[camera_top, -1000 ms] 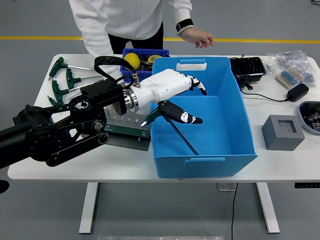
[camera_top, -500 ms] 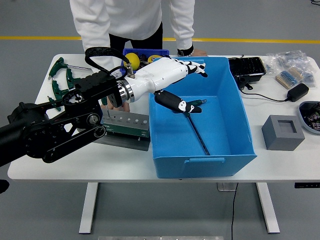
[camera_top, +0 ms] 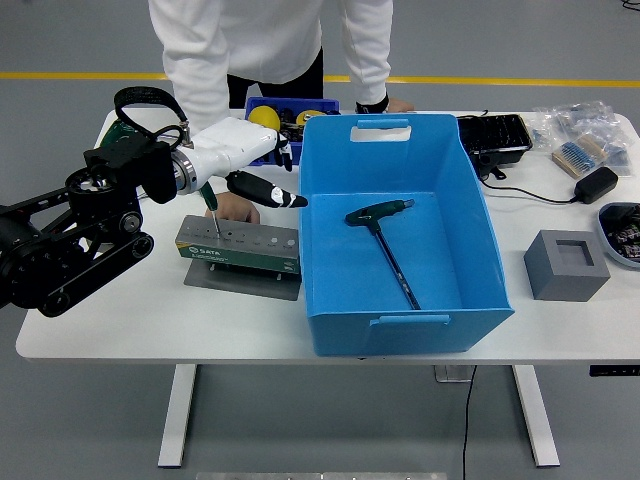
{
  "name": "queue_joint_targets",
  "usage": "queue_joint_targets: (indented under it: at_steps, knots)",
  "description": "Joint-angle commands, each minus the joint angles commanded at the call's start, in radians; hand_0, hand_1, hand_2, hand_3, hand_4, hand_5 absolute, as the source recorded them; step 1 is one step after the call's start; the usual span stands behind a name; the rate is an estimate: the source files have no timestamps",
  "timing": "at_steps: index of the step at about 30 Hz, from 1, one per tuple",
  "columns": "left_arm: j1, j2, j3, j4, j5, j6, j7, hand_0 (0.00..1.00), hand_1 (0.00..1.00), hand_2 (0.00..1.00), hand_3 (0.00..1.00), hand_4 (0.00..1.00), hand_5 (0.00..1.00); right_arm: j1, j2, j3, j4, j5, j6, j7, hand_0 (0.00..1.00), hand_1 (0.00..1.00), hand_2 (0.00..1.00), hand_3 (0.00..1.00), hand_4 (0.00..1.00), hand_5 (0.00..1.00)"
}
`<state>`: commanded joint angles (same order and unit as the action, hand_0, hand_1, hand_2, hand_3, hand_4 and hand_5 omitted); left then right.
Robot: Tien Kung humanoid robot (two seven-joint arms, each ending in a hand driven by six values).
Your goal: Lift tool from toolbox,place it in box,lift tool from toolbox,place it in box
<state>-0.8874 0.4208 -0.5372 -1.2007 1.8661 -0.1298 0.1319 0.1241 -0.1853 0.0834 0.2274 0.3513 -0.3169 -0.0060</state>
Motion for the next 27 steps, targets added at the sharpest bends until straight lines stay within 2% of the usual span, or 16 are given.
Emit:
queue_joint_targets:
  at_steps: [3, 4, 11, 27]
  knots:
    - [0.010, 0.011, 0.014, 0.019, 0.007, -0.025, 0.008, 0.668, 0.607, 0.634, 0.601, 0.868, 0.888, 0.000, 0.000, 0.001, 0.000, -0.002, 0.000, 0.000, 0.696, 0.669, 0.729, 0.559, 0.796, 0.691]
    - [0.014, 0.015, 0.017, 0.025, 0.007, -0.032, 0.008, 0.692, 0.639, 0.655, 0.554, 0.846, 0.918, 0.000, 0.000, 0.002, 0.000, -0.002, -0.001, 0.000, 0.696, 0.669, 0.729, 0.559, 0.796, 0.691]
    - [0.022, 0.030, 0.037, 0.046, 0.018, -0.048, 0.005, 0.701, 0.645, 0.660, 0.546, 0.842, 0.920, 0.000, 0.001, 0.000, 0.000, 0.004, -0.001, 0.002, 0.696, 0.669, 0.729, 0.558, 0.795, 0.692]
    - [0.017, 0.033, 0.058, 0.065, 0.049, -0.073, 0.010, 0.709, 0.634, 0.620, 0.485, 0.842, 0.928, 0.000, 0.001, 0.000, 0.000, 0.002, -0.001, 0.000, 0.696, 0.669, 0.729, 0.557, 0.794, 0.691]
